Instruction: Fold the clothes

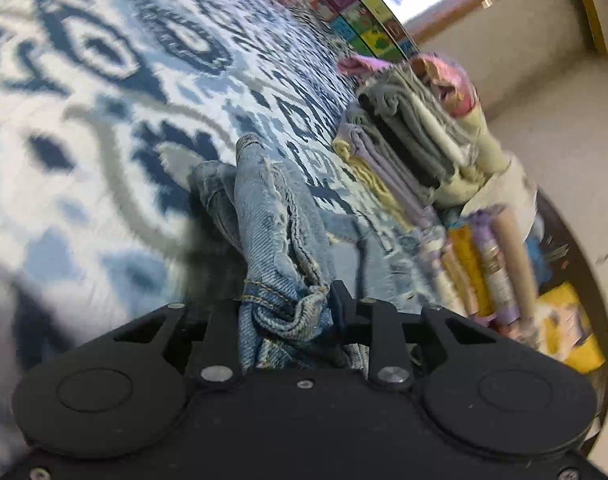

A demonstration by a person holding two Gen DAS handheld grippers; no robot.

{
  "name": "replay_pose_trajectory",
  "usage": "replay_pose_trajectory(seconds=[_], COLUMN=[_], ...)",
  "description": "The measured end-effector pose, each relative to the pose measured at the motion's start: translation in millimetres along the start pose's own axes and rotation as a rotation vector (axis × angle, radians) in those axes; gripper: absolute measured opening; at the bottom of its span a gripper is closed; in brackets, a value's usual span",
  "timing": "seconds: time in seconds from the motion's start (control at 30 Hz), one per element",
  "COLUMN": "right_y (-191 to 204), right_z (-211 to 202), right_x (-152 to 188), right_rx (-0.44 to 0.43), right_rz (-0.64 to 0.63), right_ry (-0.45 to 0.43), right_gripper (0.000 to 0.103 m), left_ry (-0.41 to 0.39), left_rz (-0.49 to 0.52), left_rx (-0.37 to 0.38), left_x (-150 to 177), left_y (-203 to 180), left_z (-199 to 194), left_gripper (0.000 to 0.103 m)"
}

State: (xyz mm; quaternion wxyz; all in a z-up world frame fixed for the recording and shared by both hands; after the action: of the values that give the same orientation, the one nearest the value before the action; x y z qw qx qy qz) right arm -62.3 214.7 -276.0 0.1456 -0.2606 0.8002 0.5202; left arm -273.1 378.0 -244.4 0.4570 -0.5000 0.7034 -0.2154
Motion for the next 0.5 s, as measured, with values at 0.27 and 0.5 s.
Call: replay_pose_trajectory(seconds=[0.27, 0.5], right_y=[63.1, 163.0], right_z=[-23.3, 13.5], right_x=[7.5, 2.0], right_rx=[-0.143, -0.303], right_rz=[-0.026, -0.154], right_ry=[0.025, 0.103], right_gripper=[0.036, 0.036], left_ry=[-0.133, -0.371], left_rz=[-0.062, -0.096], left_rx=[0.03, 0.033], left_x=[-10.0, -43.0], left_y=[-15.7, 1.3], left_z=[-93.6, -188.3], left_gripper=[0.025, 0.025])
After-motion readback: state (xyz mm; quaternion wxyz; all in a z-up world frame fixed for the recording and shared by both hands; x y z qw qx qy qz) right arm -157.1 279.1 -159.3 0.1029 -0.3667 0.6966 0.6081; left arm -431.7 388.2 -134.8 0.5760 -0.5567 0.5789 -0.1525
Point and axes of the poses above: each gripper's, at about its wrist camera, not at the fingertips, and z roughly the way its jaws point, y to its left, x to its underside, the point moved 6 cm from there along z, roughly the way its jaws point, and after that the axes turned 2 degrees about -z, right-handed, at the moved point
